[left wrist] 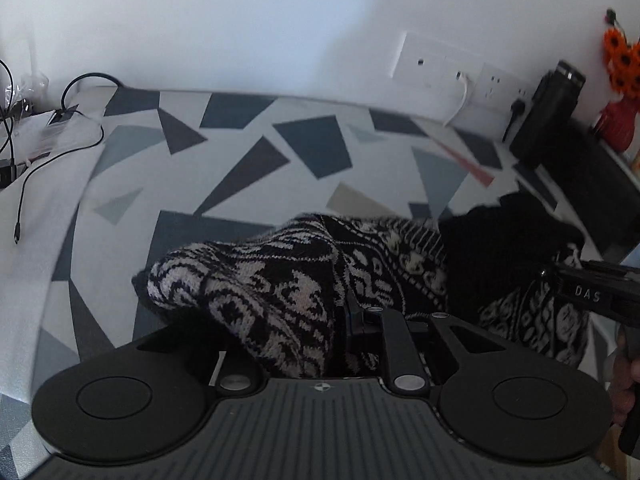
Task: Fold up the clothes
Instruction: 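Lower the patterned sweater onto the ironing board with both grippers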
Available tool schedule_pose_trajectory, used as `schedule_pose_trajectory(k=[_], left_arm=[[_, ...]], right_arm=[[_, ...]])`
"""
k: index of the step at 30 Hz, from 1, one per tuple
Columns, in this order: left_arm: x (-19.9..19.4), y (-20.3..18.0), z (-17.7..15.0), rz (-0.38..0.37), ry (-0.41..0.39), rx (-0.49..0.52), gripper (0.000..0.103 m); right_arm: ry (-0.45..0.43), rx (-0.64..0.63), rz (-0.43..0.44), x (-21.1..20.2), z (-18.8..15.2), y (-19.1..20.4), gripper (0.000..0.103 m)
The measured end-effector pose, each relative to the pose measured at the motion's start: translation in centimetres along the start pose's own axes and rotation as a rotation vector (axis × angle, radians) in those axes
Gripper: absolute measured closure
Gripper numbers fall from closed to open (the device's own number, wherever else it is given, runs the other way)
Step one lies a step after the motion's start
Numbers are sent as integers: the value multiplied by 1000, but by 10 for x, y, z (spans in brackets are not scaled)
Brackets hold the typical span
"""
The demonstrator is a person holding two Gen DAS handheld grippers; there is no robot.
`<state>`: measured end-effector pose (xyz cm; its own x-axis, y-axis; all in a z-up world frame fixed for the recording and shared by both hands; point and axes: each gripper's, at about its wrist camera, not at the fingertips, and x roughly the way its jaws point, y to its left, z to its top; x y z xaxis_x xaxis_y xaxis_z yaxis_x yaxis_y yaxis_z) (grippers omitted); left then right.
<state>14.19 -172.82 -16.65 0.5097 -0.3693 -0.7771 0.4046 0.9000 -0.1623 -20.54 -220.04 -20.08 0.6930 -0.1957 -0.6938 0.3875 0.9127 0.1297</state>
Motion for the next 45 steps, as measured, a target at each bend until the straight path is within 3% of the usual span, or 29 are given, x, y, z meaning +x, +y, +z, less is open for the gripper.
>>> schedule_pose_trajectory(k=[3,7,12,18,23,29,39,42,43,45], left_arm=[[23,11,5,26,63,-25,81],[31,18,4,49,112,-83,65],[37,24,2,57,130,-89,64],[41,13,1,79,128,-28,59],[42,12,5,69,148,-15,53],[46,7,10,63,172,6,42],[45,6,0,-5,119,50,21],[45,7,-3,-42,109,62,10],[45,7,-3,-46,111,62,2],[45,7,-4,-45,119,57,1]], right_arm=[[-43,-27,3,5,-23,6,83],[-39,-9,18,-1,-6,-4,79],[-76,62,52,5,-2,-12,75],[-98,62,80,4,-9,-13,72],[-85,89,150,8,-8,-24,61],[-60,31,78,2,-13,-9,61],[51,-59,-29,-12,-47,15,60],[92,-36,-65,-19,-47,17,60],[106,-25,-75,-22,-46,17,60],[124,13,-103,-25,-45,17,58]])
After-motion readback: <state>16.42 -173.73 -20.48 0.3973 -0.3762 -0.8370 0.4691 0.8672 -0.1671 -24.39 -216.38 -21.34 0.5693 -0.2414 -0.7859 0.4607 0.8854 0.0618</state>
